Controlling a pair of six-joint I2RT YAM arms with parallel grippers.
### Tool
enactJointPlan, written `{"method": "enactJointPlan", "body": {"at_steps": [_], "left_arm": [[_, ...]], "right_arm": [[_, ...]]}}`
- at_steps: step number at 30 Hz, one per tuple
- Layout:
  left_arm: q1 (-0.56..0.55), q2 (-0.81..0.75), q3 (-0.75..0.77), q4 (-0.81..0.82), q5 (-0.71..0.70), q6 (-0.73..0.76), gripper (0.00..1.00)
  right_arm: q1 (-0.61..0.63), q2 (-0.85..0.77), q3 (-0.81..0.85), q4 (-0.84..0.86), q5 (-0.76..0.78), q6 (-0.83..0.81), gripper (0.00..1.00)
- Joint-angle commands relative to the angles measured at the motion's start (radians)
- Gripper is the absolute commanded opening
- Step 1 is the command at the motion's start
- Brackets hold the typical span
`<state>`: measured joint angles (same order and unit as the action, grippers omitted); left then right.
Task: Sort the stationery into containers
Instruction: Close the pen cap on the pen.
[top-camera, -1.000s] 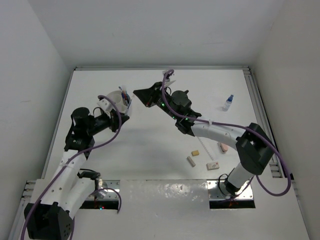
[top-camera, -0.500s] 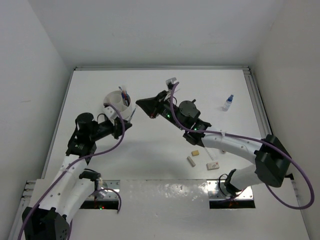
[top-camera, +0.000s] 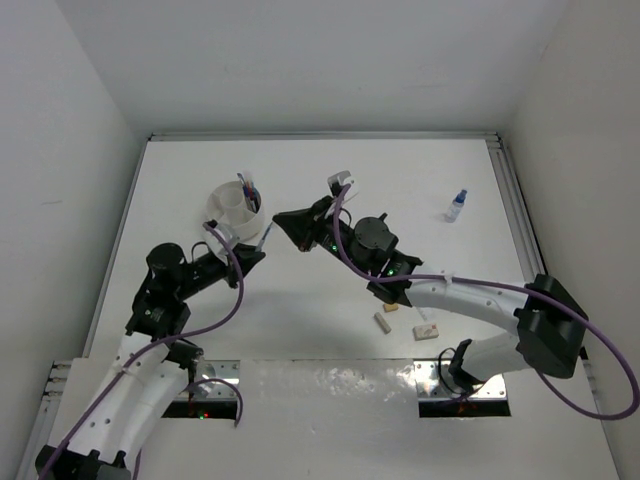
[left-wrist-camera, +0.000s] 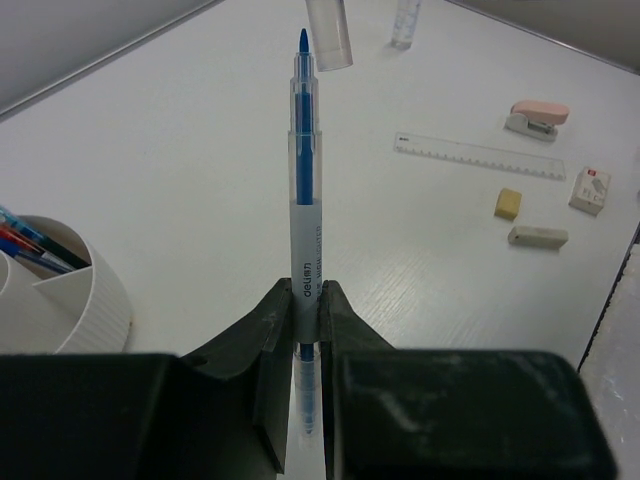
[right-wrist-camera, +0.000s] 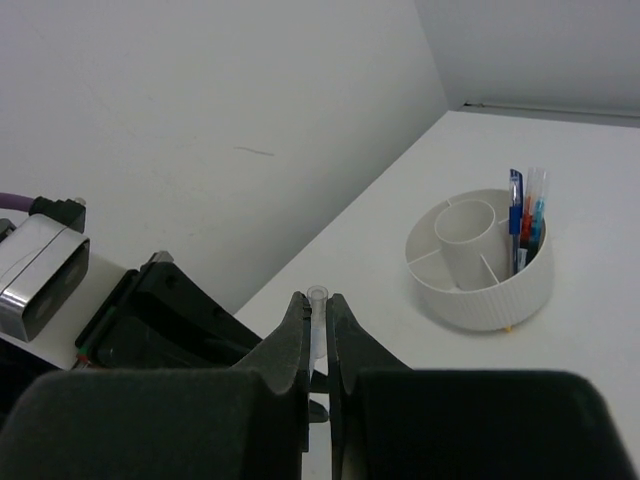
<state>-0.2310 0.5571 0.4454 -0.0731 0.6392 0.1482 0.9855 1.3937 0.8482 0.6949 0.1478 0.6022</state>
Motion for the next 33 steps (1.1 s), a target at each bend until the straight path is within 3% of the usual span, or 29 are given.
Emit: {"method": "enactJointPlan", "body": {"at_steps": [1,33], "left_arm": [[-0.019,-0.016,-0.001,-0.002,-0.006,-0.009,0.0],[-0.027,-0.005,0.013,-0.002,-0.019,-0.036,0.0]], "right_arm": [[0.01,-0.035,-0.003,0.032,0.047,-0.027,0.0],[0.013,0.025,-0.001,0.103,0.065,0.007,0.0]]}}
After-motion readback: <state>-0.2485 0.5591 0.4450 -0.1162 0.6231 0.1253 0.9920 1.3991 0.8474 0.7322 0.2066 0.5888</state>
